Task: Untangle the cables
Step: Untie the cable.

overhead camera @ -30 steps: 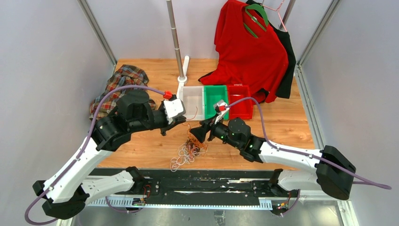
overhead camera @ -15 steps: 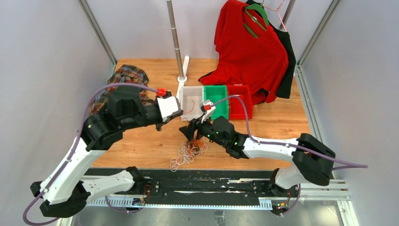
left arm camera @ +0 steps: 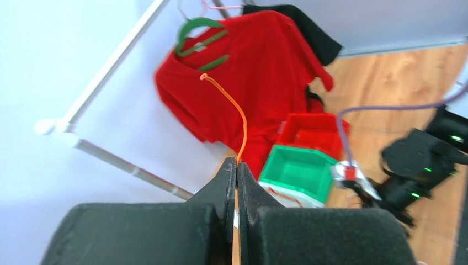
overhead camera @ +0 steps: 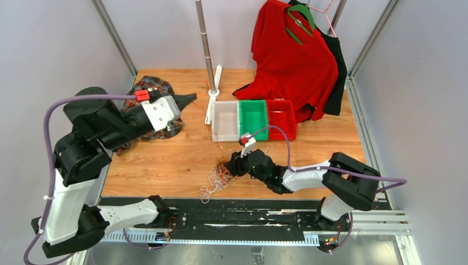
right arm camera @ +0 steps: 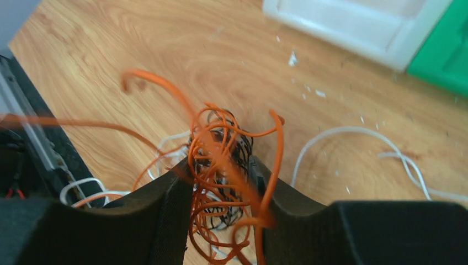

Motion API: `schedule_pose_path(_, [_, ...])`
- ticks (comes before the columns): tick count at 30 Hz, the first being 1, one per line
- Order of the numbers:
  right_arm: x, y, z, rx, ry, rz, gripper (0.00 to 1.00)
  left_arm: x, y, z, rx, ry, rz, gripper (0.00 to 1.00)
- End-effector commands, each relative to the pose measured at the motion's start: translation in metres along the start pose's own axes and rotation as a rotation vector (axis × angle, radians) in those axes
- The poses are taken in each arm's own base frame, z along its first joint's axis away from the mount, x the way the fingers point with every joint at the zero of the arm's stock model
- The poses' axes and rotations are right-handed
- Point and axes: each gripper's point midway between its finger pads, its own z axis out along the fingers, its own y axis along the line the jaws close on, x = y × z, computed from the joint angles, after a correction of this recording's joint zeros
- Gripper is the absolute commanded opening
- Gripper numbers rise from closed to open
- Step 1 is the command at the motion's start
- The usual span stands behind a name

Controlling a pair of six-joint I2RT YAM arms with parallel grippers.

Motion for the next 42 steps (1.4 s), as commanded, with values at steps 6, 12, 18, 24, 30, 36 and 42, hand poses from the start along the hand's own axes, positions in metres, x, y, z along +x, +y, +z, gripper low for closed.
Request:
schedule_pose_path(6, [0.027, -0.020, -0.016, 0.060, 0.011, 0.038, 0.30, -0.057, 0.118, -0.045, -0.575, -0.090, 0.263, 0.00])
schedule_pose_path(12, [0.029, -0.029, -0.028, 0.095, 0.022, 0.027, 0.44, -0.109, 0.172, -0.095, -0.911, -0.200, 0.343, 0.01])
schedule_pose_path(18, [0.005, -0.022, -0.043, 0.082, -0.002, -0.012, 0.55, -0.097, 0.150, -0.075, -0.738, -0.178, 0.284, 0.01])
schedule_pose_path(24, [-0.102, 0.026, -0.080, -0.044, -0.156, -0.152, 0.71, -0.042, 0.077, -0.031, -0.395, -0.126, 0.135, 0.01])
schedule_pose_path(30, [-0.182, 0.084, -0.109, -0.248, -0.312, -0.295, 0.72, 0.002, -0.008, -0.005, -0.042, -0.106, 0.015, 0.00])
schedule_pose_path(36, [-0.221, 0.113, -0.112, -0.325, -0.392, -0.386, 0.73, 0.033, -0.061, 0.009, 0.153, -0.085, -0.102, 0.00])
schedule_pose_path(42, [-0.216, 0.128, -0.091, -0.383, -0.345, -0.459, 0.68, 0.036, -0.062, 0.017, 0.154, -0.088, -0.126, 0.01])
